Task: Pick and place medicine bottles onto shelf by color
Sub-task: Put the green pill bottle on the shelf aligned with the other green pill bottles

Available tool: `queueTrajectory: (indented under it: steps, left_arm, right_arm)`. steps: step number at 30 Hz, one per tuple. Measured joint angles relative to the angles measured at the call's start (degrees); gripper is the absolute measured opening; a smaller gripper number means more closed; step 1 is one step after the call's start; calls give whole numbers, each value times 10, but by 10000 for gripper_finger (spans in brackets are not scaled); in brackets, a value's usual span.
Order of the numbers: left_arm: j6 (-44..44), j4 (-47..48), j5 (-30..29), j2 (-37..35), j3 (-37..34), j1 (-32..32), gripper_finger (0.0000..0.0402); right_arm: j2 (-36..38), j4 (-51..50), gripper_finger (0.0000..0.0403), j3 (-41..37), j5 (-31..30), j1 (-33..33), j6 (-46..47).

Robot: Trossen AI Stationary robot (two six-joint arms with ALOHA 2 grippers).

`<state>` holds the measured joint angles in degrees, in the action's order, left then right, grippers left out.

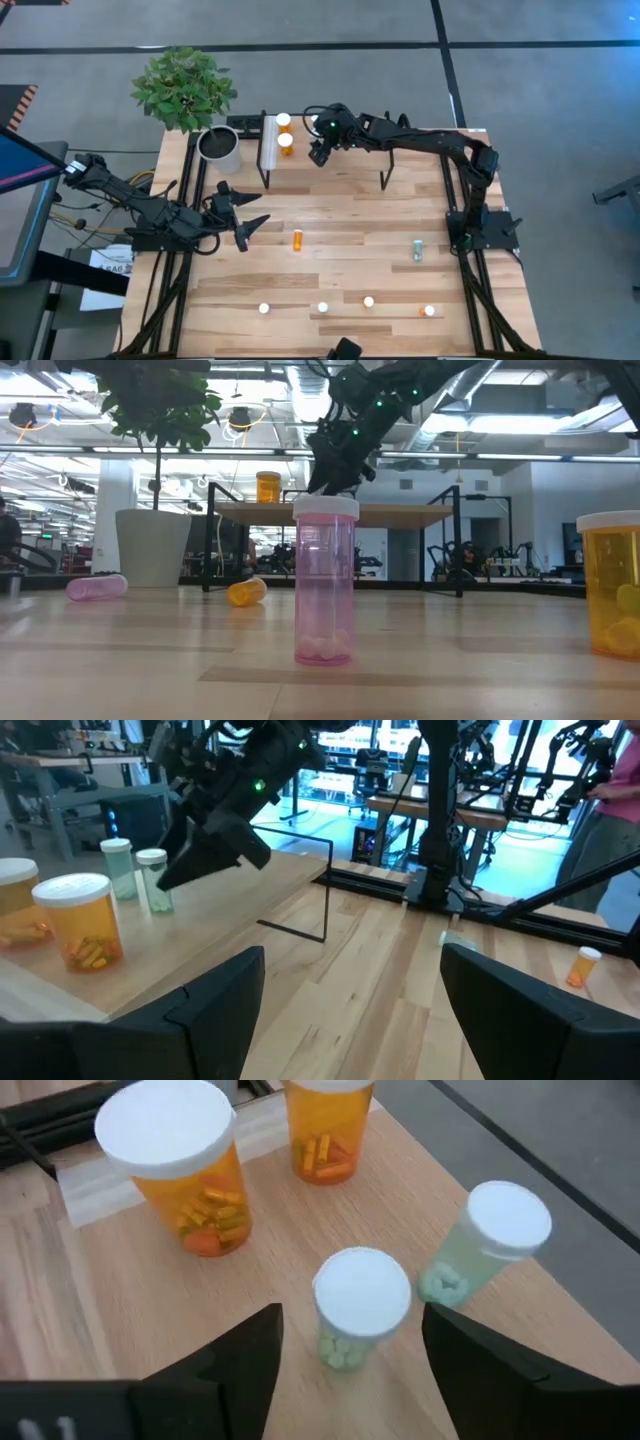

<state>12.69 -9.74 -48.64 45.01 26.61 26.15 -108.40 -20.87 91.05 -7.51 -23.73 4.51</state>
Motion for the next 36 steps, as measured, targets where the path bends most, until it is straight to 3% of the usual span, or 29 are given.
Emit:
queueTrajectory:
  steps: [8,13,20,24,30,36]
  left_arm:
    - [4,3,3,0,0,0,290]
    - [5,4,3,0,0,0,290]
    - [19,19,7,0,0,0,290]
    - [26,19,9,0,0,0,290]
    - [30,19,15,0,0,0,290]
    - [30,17,14,0,0,0,290]
  right_arm:
    - [48,-82,270,-1,0,3,2]
    - [94,-183,270,-1,0,27,12]
    - [153,-345,270,-8,-2,123,58]
    - [194,-368,270,-54,-27,206,104]
    - [283,-371,270,-170,-72,322,237]
    - [370,-373,270,-295,-104,427,482]
